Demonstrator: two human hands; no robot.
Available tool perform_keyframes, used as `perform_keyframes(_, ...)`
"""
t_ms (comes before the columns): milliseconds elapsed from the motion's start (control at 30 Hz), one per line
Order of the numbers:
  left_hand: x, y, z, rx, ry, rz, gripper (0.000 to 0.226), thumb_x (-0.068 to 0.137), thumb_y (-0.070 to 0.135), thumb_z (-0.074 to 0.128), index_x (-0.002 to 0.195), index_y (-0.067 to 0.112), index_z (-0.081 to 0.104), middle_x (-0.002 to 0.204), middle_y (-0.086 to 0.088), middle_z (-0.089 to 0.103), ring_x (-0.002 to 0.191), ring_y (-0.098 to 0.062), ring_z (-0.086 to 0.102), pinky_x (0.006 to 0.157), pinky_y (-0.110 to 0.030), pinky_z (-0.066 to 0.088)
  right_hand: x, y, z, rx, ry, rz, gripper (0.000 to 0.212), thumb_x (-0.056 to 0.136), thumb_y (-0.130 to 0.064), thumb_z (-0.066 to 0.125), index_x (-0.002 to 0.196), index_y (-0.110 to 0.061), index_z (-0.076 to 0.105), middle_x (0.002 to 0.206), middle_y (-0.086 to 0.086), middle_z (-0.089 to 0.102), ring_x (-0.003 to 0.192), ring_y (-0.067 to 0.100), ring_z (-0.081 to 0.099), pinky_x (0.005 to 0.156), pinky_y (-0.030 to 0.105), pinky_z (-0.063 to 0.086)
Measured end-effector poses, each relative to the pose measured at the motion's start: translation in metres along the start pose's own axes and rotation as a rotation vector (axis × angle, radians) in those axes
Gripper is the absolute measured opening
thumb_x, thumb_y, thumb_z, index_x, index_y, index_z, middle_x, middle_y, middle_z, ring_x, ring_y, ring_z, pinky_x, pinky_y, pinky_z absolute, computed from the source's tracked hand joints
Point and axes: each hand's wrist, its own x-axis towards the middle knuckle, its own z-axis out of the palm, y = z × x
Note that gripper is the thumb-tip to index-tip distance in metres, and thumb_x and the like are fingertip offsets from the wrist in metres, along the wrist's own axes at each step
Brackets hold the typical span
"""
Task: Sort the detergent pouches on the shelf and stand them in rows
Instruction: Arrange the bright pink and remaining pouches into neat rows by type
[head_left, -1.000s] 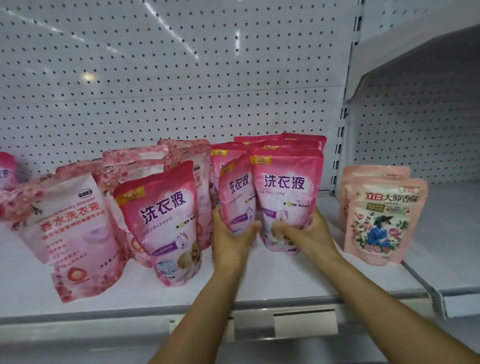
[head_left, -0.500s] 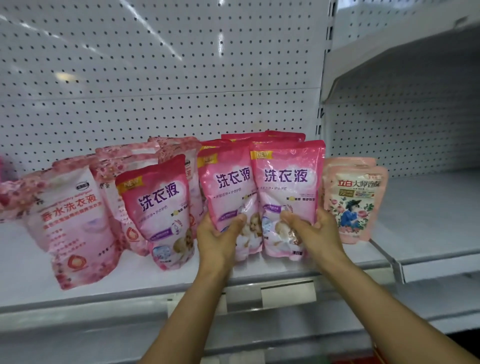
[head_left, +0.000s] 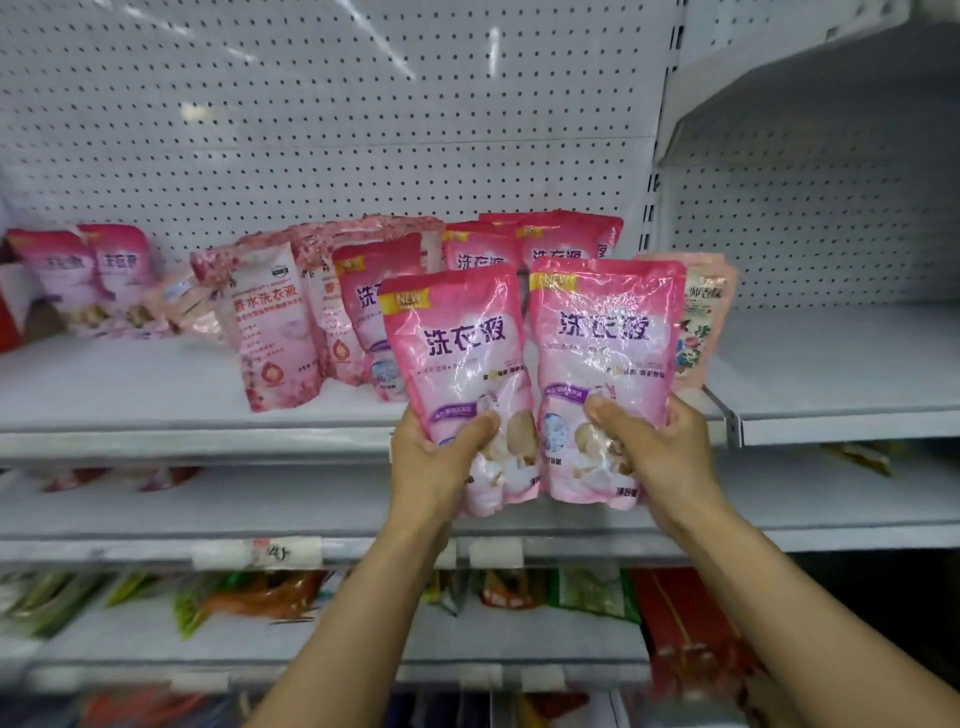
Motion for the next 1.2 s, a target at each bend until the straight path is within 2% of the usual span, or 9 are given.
perform_keyframes(67,-0.018,0.002,-0.014,-0.004,0.028,-0.022,0.028,0.078,0.002,0.078,0.099,0.017,0.067,0.088,-0.005,0.078,0.081,-0.026,0.076,0.072,-0.039,0.062,-0.020,0.000,0.004,0.004,-0.027,0.005,0.015,0.076,-0.015,0.080,0.086,-0.020,0.070,0.079,0.001,0.077,0.071,0.017,0.074,0.063,0.035,0.060)
perform_keyframes(133,-0.033,0.009,-0.031,-0.008,0.042,-0.027,0.028,0.078,0.002,0.078,0.097,0.018,0.067,0.085,-0.003,0.078,0.080,-0.026,0.076,0.071,-0.038,0.062,-0.036,0.000,0.013,0.016,-0.048,0.019,0.014,0.076,-0.013,0.079,0.084,-0.019,0.070,0.078,0.001,0.077,0.065,0.013,0.073,0.058,0.029,0.058)
perform_keyframes(333,-0.050,0.028,-0.100,-0.037,0.101,-0.023,0.038,0.076,0.011,0.081,0.111,0.010,0.066,0.097,-0.012,0.077,0.088,-0.033,0.075,0.077,-0.047,0.061,-0.063,-0.004,0.074,0.027,-0.160,0.041,0.020,0.073,-0.021,0.081,0.088,-0.016,0.070,0.081,0.011,0.076,0.072,0.032,0.071,0.066,0.049,0.059)
perform_keyframes(467,-0.041,0.040,-0.164,0.017,0.165,0.013,0.034,0.077,0.012,0.081,0.109,0.012,0.068,0.095,-0.009,0.078,0.087,-0.031,0.075,0.076,-0.045,0.061,-0.079,-0.004,0.139,0.043,-0.287,0.039,0.031,0.071,-0.024,0.080,0.099,-0.016,0.069,0.082,0.001,0.078,0.073,0.023,0.075,0.059,0.034,0.060)
perform_keyframes(633,-0.018,0.059,-0.270,0.065,0.228,0.036,0.035,0.076,0.013,0.081,0.109,0.012,0.068,0.097,-0.009,0.078,0.089,-0.030,0.075,0.080,-0.046,0.061,-0.097,0.008,0.245,0.099,-0.356,0.061,0.035,0.068,-0.030,0.079,0.099,-0.019,0.069,0.089,0.004,0.078,0.078,0.024,0.075,0.067,0.039,0.061)
perform_keyframes(833,0.019,0.087,-0.410,0.139,0.258,0.002,0.052,0.069,0.024,0.085,0.115,0.010,0.067,0.099,-0.012,0.077,0.089,-0.032,0.075,0.081,-0.051,0.059,-0.117,0.026,0.386,0.132,-0.364,0.091,0.025,0.075,-0.025,0.079,0.095,-0.015,0.068,0.063,-0.006,0.071,0.050,0.005,0.064,0.046,0.020,0.049)
perform_keyframes(1000,0.056,0.108,-0.495,0.129,0.297,0.039,0.033,0.077,0.010,0.079,0.108,0.009,0.069,0.093,-0.012,0.078,0.083,-0.031,0.076,0.069,-0.040,0.062,-0.119,0.038,0.476,0.178,-0.343,0.141,0.021,0.076,-0.022,0.079,0.093,-0.017,0.068,0.073,0.002,0.076,0.059,0.016,0.071,0.051,0.028,0.055)
perform_keyframes(1067,0.073,0.111,-0.519,0.118,0.299,0.031,0.031,0.078,0.010,0.078,0.108,0.010,0.069,0.094,-0.012,0.078,0.084,-0.032,0.075,0.072,-0.043,0.062,-0.111,0.041,0.503,0.178,-0.323,0.141,0.020,0.076,-0.021,0.079,0.093,-0.016,0.069,0.080,0.005,0.077,0.069,0.024,0.074,0.060,0.036,0.059)
perform_keyframes(1200,0.113,0.111,-0.558,0.124,0.307,0.034,0.041,0.072,0.018,0.081,0.111,0.009,0.069,0.096,-0.013,0.077,0.087,-0.034,0.075,0.080,-0.050,0.060,-0.079,0.050,0.556,0.184,-0.274,0.114,0.022,0.078,-0.016,0.079,0.098,-0.013,0.070,0.084,0.003,0.078,0.076,0.024,0.075,0.065,0.037,0.060)
